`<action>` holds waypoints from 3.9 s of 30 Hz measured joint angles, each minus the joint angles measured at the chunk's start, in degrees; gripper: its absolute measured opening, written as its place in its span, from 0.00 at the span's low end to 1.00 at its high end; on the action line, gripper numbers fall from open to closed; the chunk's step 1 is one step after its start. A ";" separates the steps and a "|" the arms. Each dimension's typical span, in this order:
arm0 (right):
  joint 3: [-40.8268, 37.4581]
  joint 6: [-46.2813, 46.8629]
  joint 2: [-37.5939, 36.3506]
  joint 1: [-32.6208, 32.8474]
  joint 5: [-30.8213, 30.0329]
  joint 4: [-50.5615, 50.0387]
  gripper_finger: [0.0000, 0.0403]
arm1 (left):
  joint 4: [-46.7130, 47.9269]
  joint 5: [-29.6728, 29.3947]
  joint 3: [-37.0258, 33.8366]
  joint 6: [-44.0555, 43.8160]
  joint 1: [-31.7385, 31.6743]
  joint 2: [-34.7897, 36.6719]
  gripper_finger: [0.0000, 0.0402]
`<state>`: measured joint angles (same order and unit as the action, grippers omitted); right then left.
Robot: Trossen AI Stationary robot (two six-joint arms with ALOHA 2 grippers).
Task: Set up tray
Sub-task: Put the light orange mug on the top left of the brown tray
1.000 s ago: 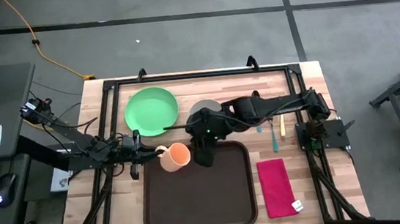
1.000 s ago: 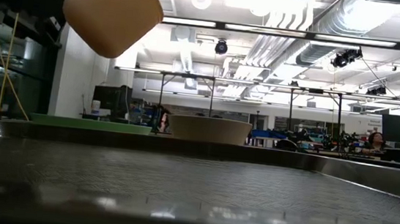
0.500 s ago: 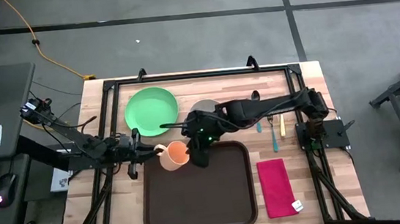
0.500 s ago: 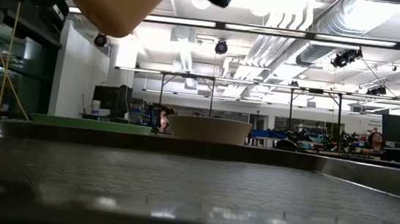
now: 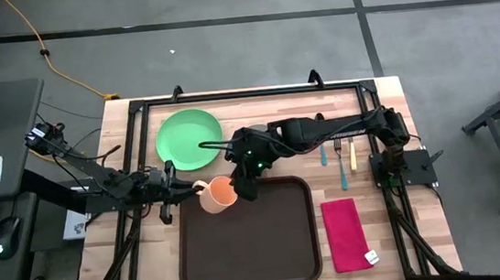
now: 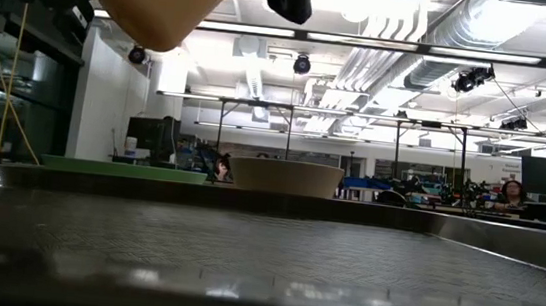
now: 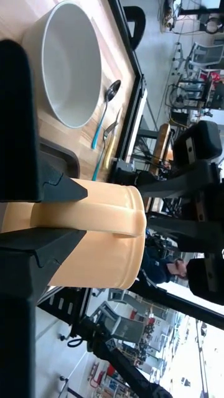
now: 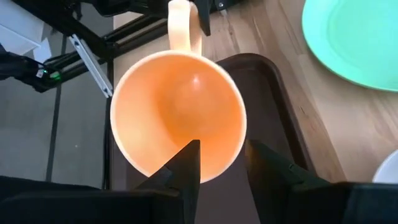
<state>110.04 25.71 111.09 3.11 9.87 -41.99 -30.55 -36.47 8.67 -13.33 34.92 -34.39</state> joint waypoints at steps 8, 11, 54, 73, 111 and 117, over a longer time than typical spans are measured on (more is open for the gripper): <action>-0.02 -0.17 1.70 -0.60 2.07 1.51 0.26 | 0.04 0.00 0.00 0.01 -0.02 0.00 0.14; -0.02 -0.20 2.48 -0.89 2.65 2.36 0.26 | 0.05 0.04 0.00 0.01 -0.01 0.02 0.14; -0.04 -2.23 4.33 -1.96 2.49 3.73 0.00 | 0.59 1.41 0.02 -0.65 -0.02 0.02 0.19; -0.04 -2.63 4.31 -1.79 2.71 3.27 0.00 | 0.67 5.67 0.02 -0.70 0.02 0.02 0.26; 0.59 -4.26 4.22 2.95 -5.03 1.87 0.00 | 33.81 28.73 0.02 -22.35 0.00 11.46 0.26; 0.59 -4.05 4.22 2.91 -5.92 4.47 0.00 | 39.89 29.52 0.00 -24.69 -0.02 14.13 0.26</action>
<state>110.63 21.66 115.31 6.02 3.95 -37.52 9.34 -6.95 8.67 -38.02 34.89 -20.27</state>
